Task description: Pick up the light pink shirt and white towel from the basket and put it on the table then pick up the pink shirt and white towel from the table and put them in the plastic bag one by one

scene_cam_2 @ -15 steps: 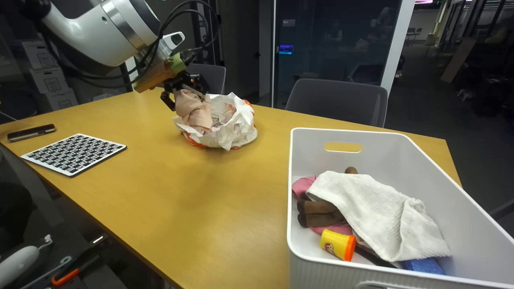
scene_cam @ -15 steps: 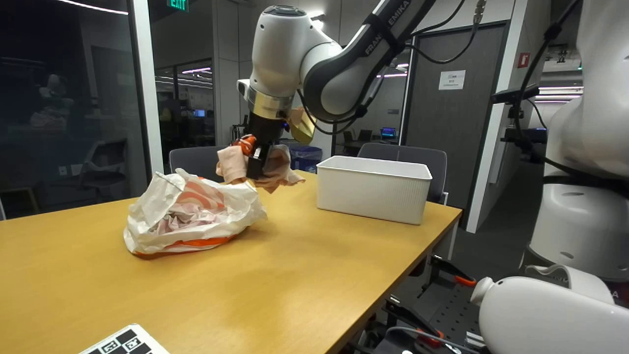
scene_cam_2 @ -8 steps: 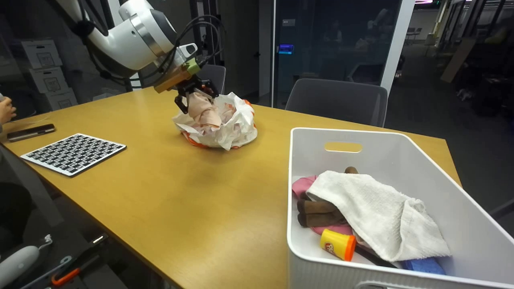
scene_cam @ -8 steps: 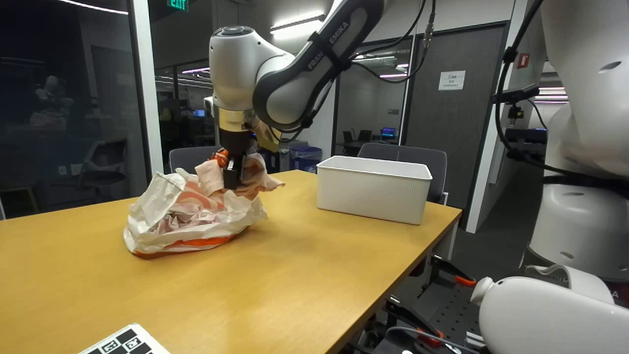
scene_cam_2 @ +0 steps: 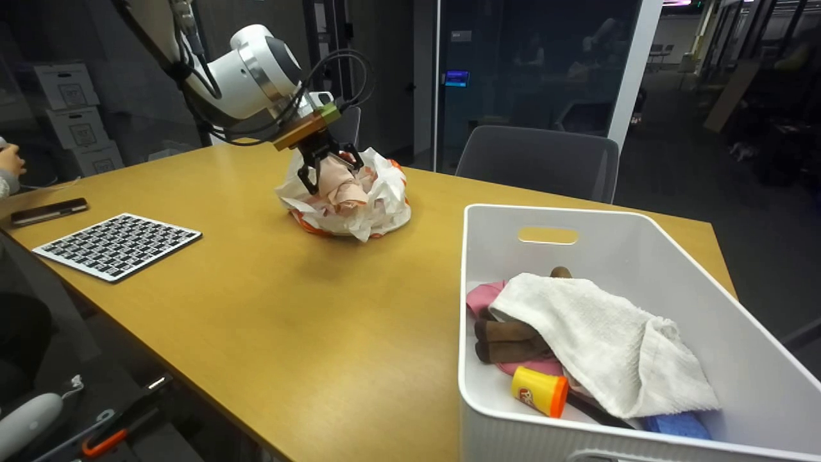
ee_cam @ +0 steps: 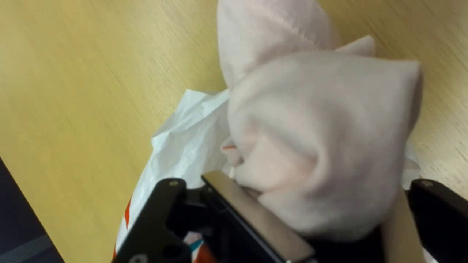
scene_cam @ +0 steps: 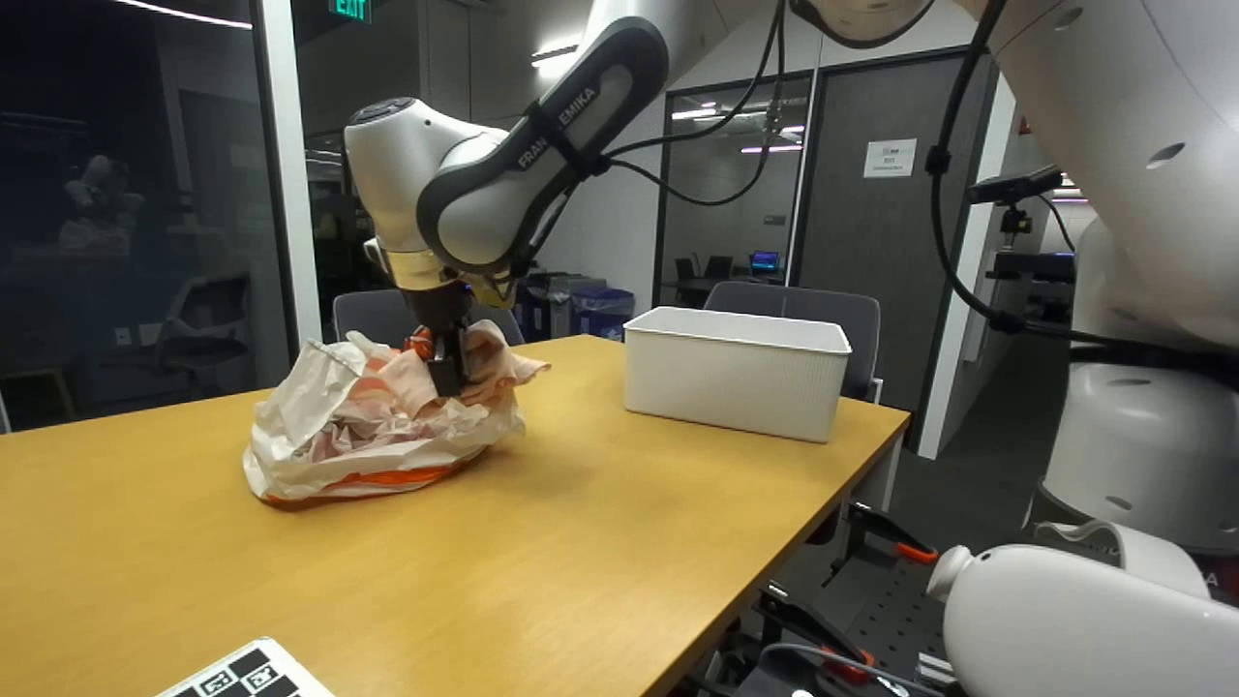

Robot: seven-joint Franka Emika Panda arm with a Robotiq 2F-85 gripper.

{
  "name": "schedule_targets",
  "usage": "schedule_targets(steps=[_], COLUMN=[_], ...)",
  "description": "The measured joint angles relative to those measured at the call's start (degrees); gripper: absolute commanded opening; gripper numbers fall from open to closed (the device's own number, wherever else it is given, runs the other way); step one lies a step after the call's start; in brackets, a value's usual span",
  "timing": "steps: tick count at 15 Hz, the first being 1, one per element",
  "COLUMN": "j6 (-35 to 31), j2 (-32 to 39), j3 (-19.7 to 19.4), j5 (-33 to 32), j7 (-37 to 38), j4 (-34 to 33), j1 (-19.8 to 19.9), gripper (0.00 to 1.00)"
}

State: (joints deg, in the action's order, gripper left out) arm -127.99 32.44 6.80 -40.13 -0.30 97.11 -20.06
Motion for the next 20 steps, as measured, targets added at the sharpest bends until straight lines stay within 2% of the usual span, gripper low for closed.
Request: schedule_targets(steps=[5, 12, 13, 14, 20], j6=[6.1, 0.8, -0.3, -1.5, -4.1], j2=[5.2, 11.0, 11.3, 11.3, 10.1], j3=[1.2, 1.5, 1.6, 1.8, 4.9], j5=[0.0, 0.1, 0.9, 1.9, 11.8], j7=[-4.8, -8.6, -9.4, -10.3, -18.4], j4=[-8.3, -16.0, -16.2, -16.1, -15.0], j1=[-3.1, -3.8, -3.5, -3.0, 0.4], gripper=[0.10, 0.10, 0.53, 0.54, 0.99])
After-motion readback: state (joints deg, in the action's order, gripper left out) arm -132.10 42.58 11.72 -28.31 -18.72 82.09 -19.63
